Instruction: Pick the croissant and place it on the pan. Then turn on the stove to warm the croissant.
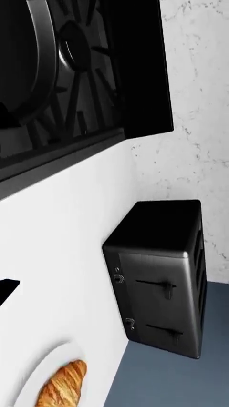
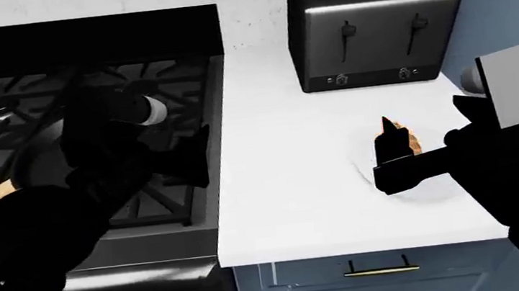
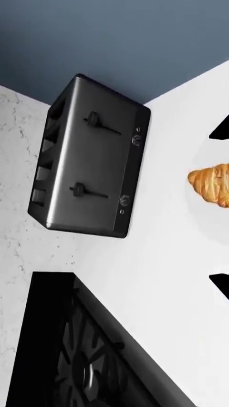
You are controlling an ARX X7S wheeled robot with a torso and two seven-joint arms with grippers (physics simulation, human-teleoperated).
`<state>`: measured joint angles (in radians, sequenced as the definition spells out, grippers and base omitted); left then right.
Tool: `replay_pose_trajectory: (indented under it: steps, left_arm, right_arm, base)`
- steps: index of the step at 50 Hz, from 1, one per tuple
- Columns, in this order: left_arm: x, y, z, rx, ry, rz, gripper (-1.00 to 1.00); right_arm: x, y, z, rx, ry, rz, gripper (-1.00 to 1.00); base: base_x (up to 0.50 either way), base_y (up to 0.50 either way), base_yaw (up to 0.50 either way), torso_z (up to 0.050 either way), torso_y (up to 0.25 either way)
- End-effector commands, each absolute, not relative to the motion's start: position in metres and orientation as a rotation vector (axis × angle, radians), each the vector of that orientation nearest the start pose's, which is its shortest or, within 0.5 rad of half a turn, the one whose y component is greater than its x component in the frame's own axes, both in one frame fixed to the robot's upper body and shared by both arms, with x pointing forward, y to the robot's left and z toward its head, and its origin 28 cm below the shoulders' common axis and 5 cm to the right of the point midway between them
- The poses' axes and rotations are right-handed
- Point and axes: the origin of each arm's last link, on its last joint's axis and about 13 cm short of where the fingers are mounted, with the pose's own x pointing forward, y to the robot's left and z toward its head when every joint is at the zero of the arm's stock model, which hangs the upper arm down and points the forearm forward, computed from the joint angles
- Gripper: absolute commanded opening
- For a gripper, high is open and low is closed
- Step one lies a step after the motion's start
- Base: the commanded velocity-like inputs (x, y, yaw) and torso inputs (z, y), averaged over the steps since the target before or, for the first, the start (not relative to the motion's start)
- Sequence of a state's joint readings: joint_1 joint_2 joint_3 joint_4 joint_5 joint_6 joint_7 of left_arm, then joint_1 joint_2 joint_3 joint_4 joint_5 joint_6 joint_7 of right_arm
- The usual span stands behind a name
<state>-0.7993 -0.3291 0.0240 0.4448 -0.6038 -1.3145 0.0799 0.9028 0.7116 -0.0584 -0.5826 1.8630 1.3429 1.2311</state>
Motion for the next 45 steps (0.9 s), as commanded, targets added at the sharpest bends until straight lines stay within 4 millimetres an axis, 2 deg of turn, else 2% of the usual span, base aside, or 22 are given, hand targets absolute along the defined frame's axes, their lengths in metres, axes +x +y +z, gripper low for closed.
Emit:
replay_pose_trajectory:
  steps: [1,8,14,22,28,35,45]
  left_arm:
    - [0.278,0.241,0.227,0.052,0.123,-0.428,1.00]
    - [0.279,0.240,0.226,0.053,0.126,-0.432,1.00]
    - [0.281,0.239,0.226,0.045,0.131,-0.441,1.00]
    - [0.284,0.239,0.223,0.041,0.135,-0.454,1.00]
    - [0.289,0.238,0.222,0.036,0.140,-0.465,1.00]
    - [0.292,0.239,0.222,0.028,0.147,-0.466,1.00]
    - [0.293,0.239,0.225,0.041,0.132,-0.467,1.00]
  right_arm:
    - [0.190,-0.140,0.267,-0.198,0.175,0.056,1.00]
    - [0.190,-0.139,0.266,-0.205,0.184,0.060,1.00]
    - [0.189,-0.140,0.272,-0.215,0.234,0.054,1.00]
    - [0.182,-0.145,0.303,-0.223,0.393,0.125,1.00]
    - [0.186,-0.153,0.320,-0.227,0.518,0.166,1.00]
    - [0.198,-0.165,0.341,-0.280,0.670,0.182,1.00]
    - [0.228,-0.171,0.353,-0.337,0.773,0.200,1.00]
  base:
    - [0.50,0.00,0.00,0.000,0.000]
    - [0.50,0.00,0.00,0.000,0.001]
    - [0.04,0.00,0.00,0.000,0.000]
    - [0.00,0.00,0.00,0.000,0.001]
    - [0.00,0.00,0.00,0.000,0.000]
    - [0.00,0.00,0.00,0.000,0.000]
    - [0.00,0.00,0.00,0.000,0.000]
